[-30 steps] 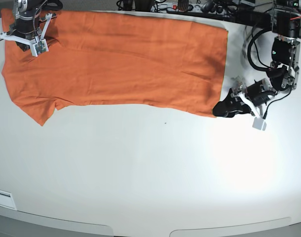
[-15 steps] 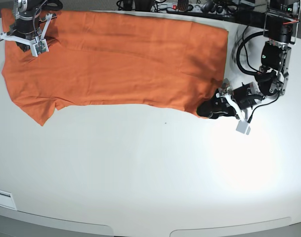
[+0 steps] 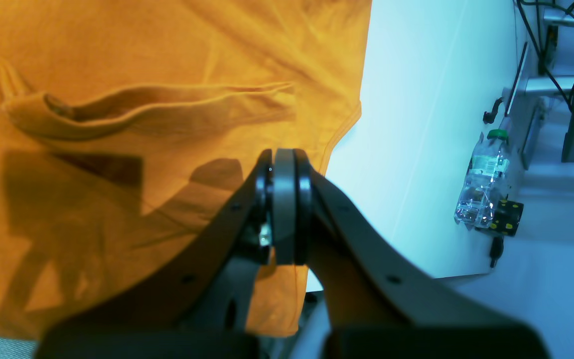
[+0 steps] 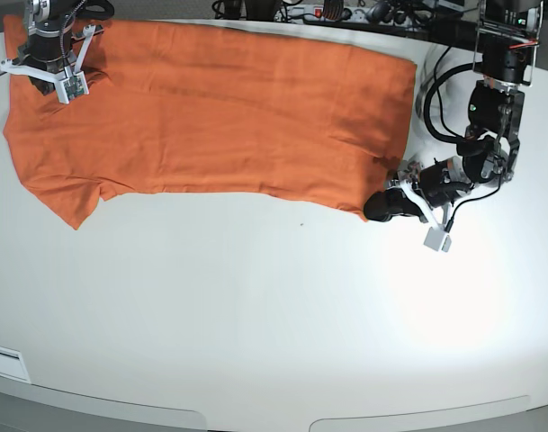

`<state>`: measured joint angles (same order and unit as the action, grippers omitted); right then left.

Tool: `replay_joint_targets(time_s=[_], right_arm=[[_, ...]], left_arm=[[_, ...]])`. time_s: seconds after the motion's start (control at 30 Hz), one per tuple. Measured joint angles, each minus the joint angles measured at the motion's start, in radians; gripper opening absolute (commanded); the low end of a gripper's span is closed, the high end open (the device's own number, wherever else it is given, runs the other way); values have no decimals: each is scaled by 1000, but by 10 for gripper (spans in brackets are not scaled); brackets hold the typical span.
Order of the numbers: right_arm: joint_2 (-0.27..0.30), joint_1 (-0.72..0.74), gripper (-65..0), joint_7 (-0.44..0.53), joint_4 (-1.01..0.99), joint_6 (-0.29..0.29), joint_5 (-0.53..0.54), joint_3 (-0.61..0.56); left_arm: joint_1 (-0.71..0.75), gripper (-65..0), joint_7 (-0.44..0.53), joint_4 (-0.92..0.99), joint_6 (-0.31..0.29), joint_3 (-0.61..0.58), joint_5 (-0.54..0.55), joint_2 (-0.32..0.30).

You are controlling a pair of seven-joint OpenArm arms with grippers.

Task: Fold the T-shirt properly
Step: 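Move the left gripper to the hem corner and grasp it, then move the right gripper to the other hem corner and grasp it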

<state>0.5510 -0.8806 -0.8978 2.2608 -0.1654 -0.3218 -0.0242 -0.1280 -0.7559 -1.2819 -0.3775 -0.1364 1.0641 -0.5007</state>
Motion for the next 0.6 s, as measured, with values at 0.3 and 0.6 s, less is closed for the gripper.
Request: replay_joint_targets(time_s=[0.3, 0.6], right_arm=[[-1, 95, -628, 138, 0, 78, 3, 0], [-1, 404, -289, 206, -43, 64, 116, 0]], left_arm=[[4, -650, -2, 6, -137, 0, -6, -20], [3, -650, -33, 6, -140, 0, 20, -23]])
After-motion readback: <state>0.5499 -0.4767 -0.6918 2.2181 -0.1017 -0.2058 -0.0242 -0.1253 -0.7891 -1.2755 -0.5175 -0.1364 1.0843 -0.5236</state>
